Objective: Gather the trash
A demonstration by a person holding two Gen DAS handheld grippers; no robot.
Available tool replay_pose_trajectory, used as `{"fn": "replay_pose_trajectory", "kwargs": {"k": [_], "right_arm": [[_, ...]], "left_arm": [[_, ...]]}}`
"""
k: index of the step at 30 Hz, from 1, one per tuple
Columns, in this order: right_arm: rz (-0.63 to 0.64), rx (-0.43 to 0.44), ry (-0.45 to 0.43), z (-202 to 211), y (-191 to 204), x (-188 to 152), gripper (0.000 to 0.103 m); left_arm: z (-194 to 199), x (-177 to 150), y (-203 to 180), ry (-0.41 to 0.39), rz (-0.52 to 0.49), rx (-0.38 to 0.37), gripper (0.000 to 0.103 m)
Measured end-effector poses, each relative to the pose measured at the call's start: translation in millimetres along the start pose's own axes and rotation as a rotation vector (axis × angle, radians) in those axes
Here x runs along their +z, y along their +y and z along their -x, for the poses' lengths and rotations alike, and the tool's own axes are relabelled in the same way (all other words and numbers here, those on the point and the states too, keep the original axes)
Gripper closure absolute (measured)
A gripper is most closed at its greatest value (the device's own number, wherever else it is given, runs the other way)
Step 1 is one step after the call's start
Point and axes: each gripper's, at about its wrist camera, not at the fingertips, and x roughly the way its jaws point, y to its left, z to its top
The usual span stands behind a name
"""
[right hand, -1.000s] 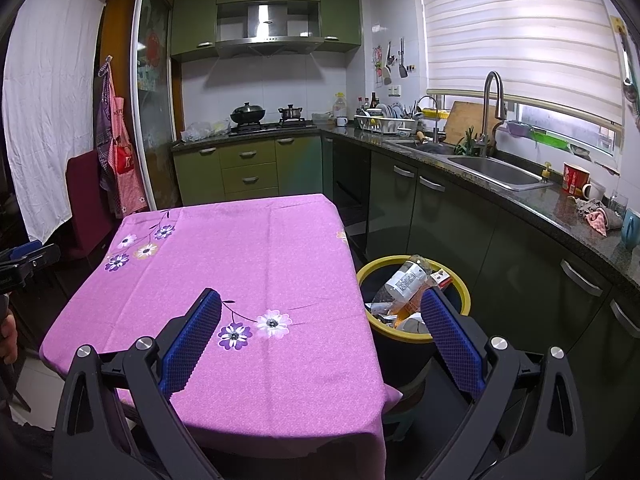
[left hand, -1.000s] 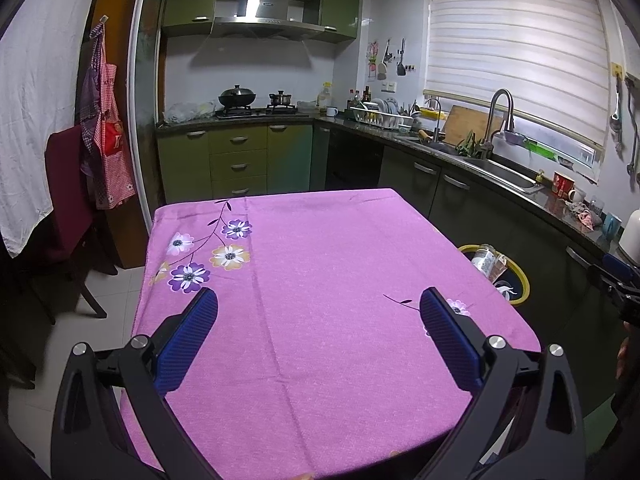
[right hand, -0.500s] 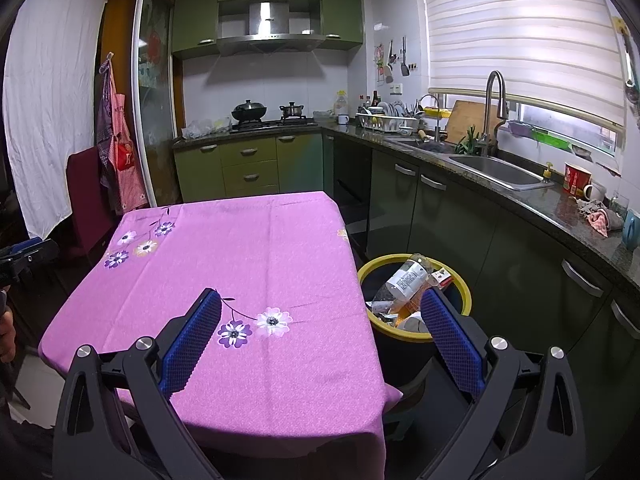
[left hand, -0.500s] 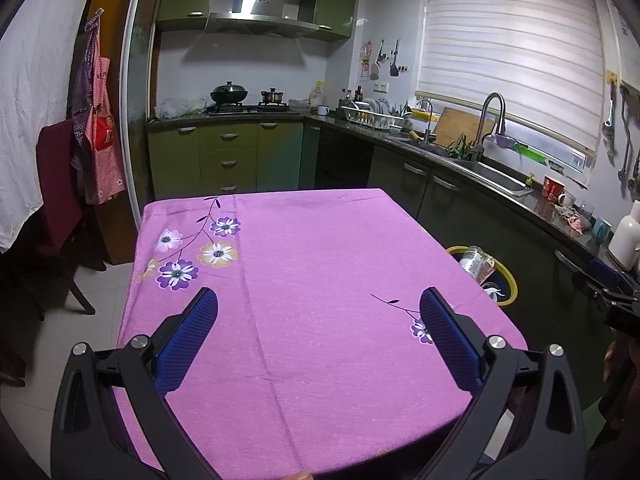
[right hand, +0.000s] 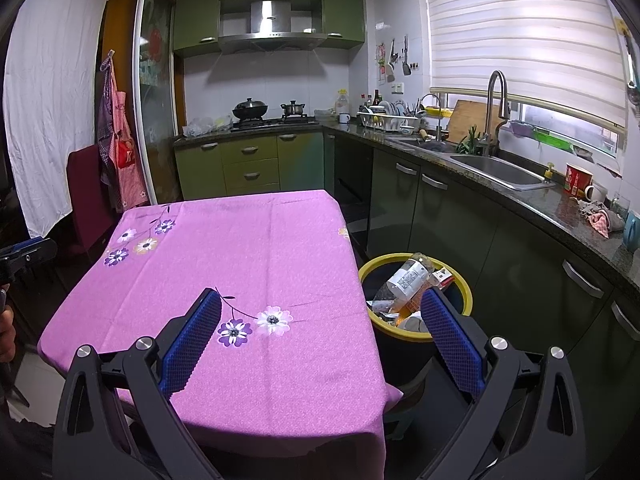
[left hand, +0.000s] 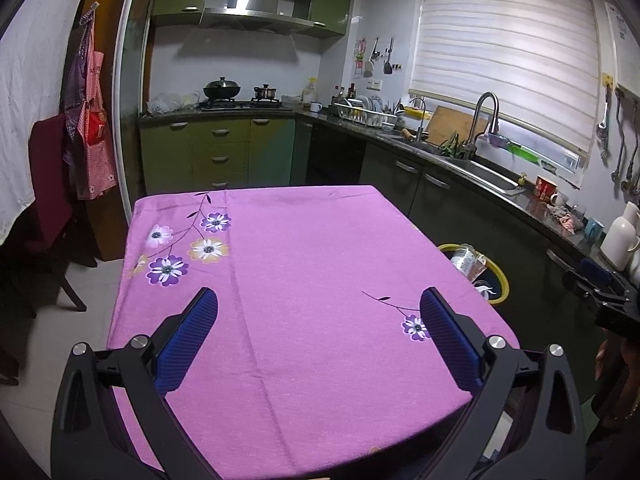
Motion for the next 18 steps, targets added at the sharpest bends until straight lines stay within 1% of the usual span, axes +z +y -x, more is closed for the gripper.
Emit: {"fn": "replay_pose_trajectory", "kwargs": {"k": [9,18], "right_arm": [[-0.001,-0.001,0.0,0.1,0.4,0.3,0.005],[-0.001,0.0,0.002,-0.4,-0.1,0.1,0.005]], "left_arm": [[-4.6,-1.6,-5.3,0.022,-0.022,-0.001,0.006],[-6.3,-2.3,-5.6,0.022,-0.024,-0.001,0.006]]}}
